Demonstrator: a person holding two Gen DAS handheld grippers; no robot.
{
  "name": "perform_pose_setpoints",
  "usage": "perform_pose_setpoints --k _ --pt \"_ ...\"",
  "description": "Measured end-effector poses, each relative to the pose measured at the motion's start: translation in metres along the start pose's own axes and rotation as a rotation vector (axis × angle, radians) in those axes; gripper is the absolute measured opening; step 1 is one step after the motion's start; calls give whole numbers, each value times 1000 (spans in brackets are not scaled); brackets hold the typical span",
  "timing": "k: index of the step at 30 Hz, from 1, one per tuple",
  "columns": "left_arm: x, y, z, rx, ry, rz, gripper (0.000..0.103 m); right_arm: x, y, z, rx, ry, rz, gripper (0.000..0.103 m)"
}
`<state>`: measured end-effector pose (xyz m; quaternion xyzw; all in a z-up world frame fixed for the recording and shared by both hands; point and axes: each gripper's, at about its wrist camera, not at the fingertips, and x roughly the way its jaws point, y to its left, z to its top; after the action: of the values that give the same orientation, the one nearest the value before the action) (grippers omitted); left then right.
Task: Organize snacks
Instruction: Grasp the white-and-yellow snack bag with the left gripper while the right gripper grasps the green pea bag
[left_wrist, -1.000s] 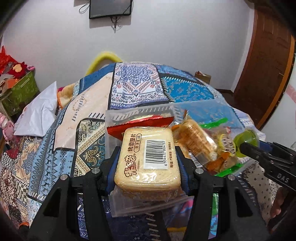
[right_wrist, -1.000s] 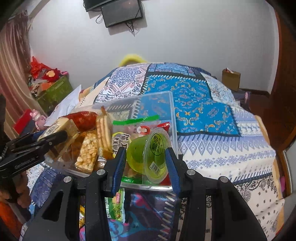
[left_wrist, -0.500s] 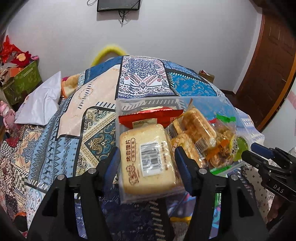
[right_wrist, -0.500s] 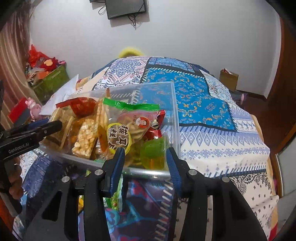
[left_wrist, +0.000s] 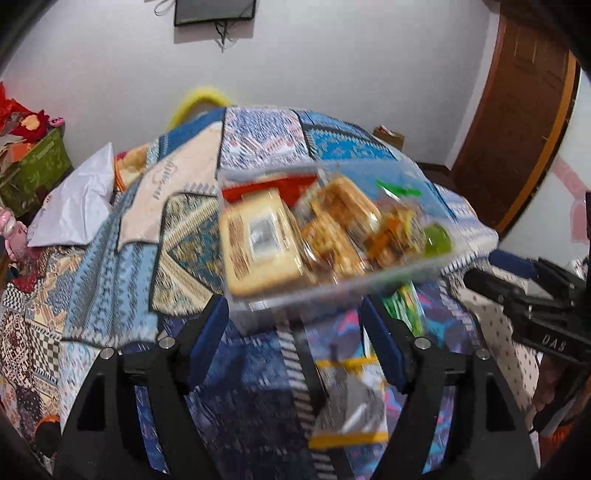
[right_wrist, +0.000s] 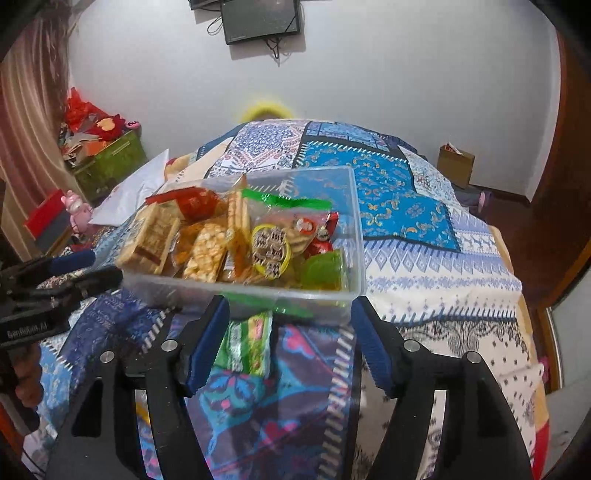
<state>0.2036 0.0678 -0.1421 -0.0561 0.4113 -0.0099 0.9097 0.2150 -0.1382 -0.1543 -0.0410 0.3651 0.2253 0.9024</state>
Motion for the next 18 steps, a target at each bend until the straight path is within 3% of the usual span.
perform_pose_setpoints --k 11,18 --pt "31 -25 -52 11 185 -44 74 -5 -2 -27 31 51 21 66" --pt "51 -36 -65 -15 227 -53 74 1 -2 -39 43 91 25 66"
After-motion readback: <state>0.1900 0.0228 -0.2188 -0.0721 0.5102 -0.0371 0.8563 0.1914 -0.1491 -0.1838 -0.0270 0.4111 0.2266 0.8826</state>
